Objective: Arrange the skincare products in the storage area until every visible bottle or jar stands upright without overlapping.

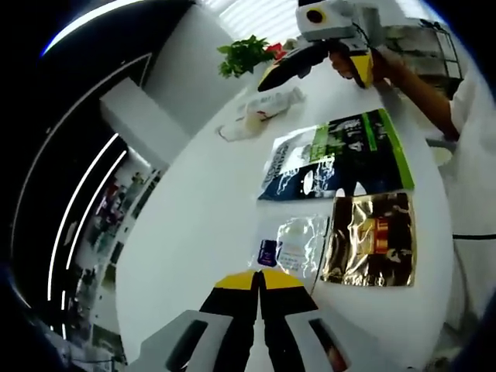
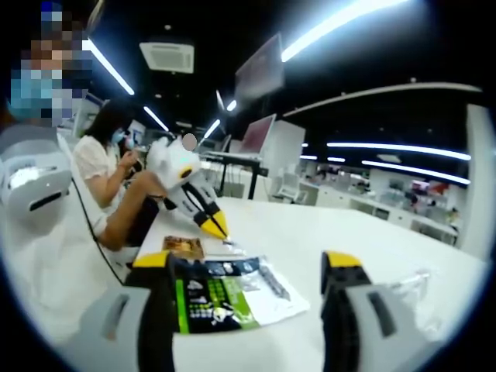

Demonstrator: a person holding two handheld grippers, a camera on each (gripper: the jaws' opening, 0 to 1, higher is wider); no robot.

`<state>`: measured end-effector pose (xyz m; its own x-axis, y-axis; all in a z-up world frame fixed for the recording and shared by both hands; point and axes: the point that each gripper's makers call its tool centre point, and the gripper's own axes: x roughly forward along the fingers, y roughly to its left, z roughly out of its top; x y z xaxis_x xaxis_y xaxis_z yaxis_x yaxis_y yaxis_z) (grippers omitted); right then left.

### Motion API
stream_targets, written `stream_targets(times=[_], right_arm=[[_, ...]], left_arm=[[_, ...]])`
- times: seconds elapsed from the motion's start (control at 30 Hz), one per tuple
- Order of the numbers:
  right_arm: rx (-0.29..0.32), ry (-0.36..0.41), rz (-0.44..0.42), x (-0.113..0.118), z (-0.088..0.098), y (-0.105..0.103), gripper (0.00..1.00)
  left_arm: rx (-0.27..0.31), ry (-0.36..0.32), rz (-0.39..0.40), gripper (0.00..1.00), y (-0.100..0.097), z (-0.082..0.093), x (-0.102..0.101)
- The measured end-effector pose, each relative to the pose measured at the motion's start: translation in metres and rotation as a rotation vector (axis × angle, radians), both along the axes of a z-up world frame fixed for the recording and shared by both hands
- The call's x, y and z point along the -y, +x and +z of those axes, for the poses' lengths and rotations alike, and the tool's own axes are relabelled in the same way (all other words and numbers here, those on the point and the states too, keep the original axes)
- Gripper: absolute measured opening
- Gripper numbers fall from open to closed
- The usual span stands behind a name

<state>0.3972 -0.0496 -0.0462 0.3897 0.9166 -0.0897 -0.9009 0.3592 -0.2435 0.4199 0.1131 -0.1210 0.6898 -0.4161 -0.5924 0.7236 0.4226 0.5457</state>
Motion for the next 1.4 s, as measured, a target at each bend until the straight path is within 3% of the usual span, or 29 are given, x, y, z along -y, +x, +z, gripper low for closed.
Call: stream_targets(times=[0.6, 0.87, 1.07, 1.2, 1.4], right_arm=[[-0.001, -0.002, -0.001, 0.0, -0.001, 0.001, 0.77], [-0.002, -0.002, -0.001, 0.0, -0.001, 0.001, 0.78], [-0.001, -0.001, -0.005, 0.0, 0.0, 0.001, 0.78], [-0.002, -0.002, -0.003, -0.001, -0.001, 0.0, 0.78], [-0.003, -0.003, -0.003, -0.001, -0.001, 0.0, 0.78]], left_arm=[[0.001, -0.013, 0.017, 0.01, 0.001, 0.0, 0.006], [-0.005, -0.006, -0.012, 0.01, 0.0, 0.001, 0.005], [0.045, -0.085, -0.034, 0.03, 0.001, 0.02, 0.01], [-0.036, -0.163, -0.123, 0.04, -0.009, 0.014, 0.024], [-0.064, -0.194, -0.143, 0.06, -0.007, 0.012, 0.029]])
